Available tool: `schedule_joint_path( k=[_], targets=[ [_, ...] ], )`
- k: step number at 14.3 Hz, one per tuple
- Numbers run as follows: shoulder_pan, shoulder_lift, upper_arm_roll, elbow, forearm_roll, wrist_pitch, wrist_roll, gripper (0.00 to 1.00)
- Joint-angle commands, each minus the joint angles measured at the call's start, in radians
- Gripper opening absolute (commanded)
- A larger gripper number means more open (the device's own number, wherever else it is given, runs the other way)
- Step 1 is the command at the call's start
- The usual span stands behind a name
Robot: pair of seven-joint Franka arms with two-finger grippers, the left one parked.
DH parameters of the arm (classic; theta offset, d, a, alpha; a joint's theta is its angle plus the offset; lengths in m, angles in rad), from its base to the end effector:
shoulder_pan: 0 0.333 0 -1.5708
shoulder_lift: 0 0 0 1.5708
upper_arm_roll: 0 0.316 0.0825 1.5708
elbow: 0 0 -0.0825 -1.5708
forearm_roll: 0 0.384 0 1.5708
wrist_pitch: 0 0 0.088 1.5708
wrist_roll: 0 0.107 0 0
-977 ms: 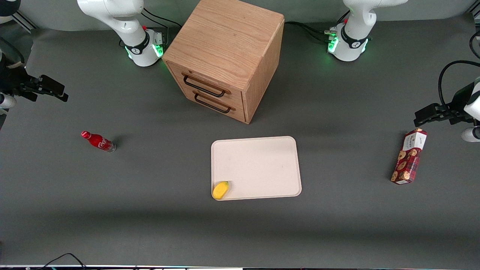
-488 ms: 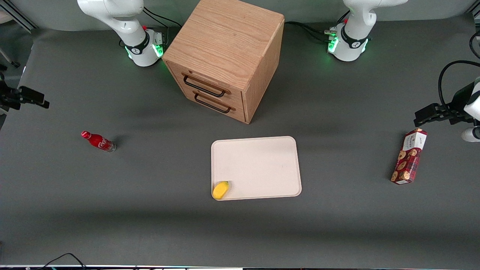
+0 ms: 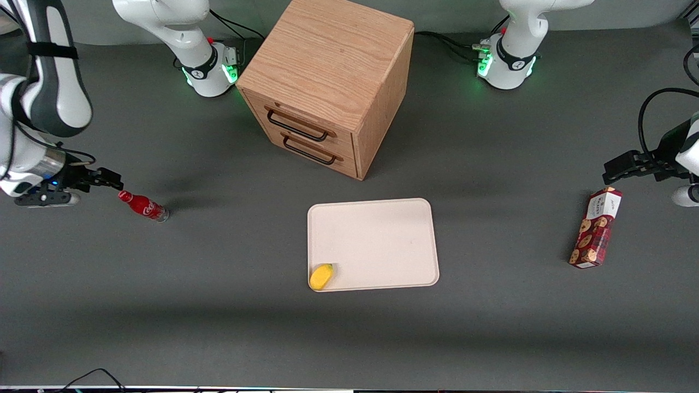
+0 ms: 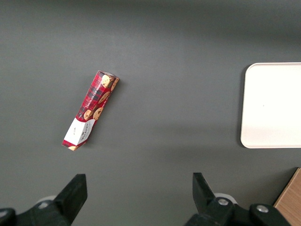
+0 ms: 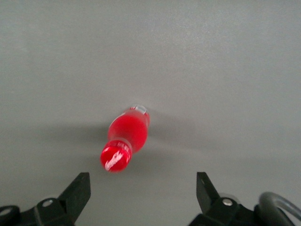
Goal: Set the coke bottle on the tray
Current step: 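Close the right gripper around the red bottle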
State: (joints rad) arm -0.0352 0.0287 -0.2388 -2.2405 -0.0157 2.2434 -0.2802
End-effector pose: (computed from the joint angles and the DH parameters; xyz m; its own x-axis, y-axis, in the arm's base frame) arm 0.5043 -0.1420 0.3540 0.9994 0.0160 -0.0293 0.0163 -0.9998 0.0111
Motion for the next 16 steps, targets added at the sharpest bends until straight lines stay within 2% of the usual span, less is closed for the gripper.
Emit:
schedule_joint_path(
  k=[1,7,10,13,14,16],
  targets=[
    [0.005,0.026,0.0,-0.022,-0.003,0.074,0.001,1.0],
    [0.017,0.046,0.009,-0.025,0.003,0.1,0.068,0.99],
    [0.018,0.054,0.021,-0.022,0.005,0.105,0.072,0.67],
    [0.018,0.059,0.027,-0.019,0.005,0.105,0.079,0.15],
    [0.018,0.059,0.029,-0.019,0.005,0.105,0.079,0.06],
    [0.023,0.059,0.044,-0.008,0.005,0.102,0.088,0.03]
  ],
)
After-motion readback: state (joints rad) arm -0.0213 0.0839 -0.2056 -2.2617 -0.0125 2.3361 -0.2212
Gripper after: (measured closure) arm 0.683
